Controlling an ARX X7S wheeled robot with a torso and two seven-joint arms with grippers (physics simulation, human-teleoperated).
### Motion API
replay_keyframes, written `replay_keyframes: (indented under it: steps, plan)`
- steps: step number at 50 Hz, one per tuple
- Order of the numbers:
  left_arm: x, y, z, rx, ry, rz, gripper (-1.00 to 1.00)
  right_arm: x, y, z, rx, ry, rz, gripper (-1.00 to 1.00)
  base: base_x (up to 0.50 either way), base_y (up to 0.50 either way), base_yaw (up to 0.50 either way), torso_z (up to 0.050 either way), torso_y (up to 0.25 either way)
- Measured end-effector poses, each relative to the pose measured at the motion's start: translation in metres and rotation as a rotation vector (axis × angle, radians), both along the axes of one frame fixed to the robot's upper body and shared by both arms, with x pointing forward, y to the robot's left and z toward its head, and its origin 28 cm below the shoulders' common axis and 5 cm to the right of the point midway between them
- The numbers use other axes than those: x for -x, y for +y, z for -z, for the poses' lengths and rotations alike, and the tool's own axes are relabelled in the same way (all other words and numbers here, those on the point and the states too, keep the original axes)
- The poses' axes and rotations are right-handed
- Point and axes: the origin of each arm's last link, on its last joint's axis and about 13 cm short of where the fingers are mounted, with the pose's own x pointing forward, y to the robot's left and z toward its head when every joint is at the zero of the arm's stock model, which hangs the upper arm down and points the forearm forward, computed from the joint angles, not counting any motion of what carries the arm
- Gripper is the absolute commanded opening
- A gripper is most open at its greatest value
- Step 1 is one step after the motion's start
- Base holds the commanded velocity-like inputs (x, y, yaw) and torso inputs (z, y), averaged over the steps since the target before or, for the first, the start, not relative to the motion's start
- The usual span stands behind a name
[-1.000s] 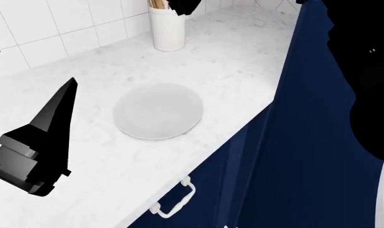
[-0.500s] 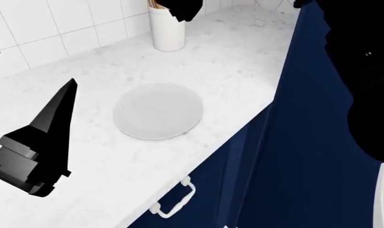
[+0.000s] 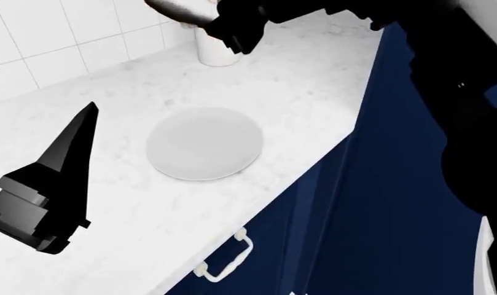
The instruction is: Pick the fish from the top rack in the oven and place it on the plate on the counter.
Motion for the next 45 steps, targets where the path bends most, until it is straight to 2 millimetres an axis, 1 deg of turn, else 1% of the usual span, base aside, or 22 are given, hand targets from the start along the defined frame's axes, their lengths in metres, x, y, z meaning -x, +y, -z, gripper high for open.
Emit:
replay_keyframes:
  steps: [45]
  plan:
    - [0.0,0.001,0.0,-0.002,-0.003,-0.002,1.0,0.007,-0.001,0.037,0.078,0.184,-0.014,-1.0,0.0,0.0,0.0,0.0,0.0]
